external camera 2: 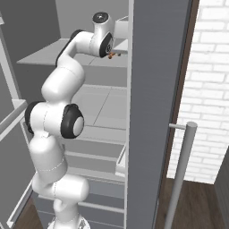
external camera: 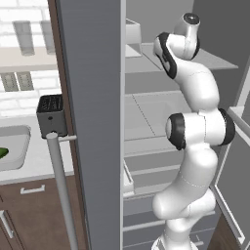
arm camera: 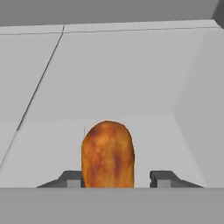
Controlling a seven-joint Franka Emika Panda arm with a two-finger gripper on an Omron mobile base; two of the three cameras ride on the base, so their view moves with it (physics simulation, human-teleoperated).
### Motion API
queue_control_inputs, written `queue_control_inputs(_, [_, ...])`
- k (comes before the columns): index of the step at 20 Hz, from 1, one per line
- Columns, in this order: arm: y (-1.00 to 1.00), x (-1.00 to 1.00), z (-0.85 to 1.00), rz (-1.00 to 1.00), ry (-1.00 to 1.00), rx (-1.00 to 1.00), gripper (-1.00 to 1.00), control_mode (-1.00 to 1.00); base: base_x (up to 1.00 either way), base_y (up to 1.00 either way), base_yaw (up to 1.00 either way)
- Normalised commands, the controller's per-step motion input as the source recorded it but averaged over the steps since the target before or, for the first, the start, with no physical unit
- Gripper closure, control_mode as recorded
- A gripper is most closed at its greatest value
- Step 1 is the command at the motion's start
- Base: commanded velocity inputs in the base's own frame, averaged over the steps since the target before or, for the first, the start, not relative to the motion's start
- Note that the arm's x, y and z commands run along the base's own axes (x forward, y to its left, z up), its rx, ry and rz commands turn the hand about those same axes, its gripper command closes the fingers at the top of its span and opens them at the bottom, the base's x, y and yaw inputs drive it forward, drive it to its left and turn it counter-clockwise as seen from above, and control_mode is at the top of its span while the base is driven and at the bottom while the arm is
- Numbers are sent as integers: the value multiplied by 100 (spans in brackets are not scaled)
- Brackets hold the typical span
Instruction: Place one avocado and one chicken drumstick in each tupperware on the nearby counter, to pack two identical lunches.
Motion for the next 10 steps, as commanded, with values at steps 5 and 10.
queue_control_inputs(5, [0,0,0,0,-1,0,100,-100,0,0,0])
queue_control_inputs(10, [0,-52,-7,1,0,0,100,-100,0,0,0])
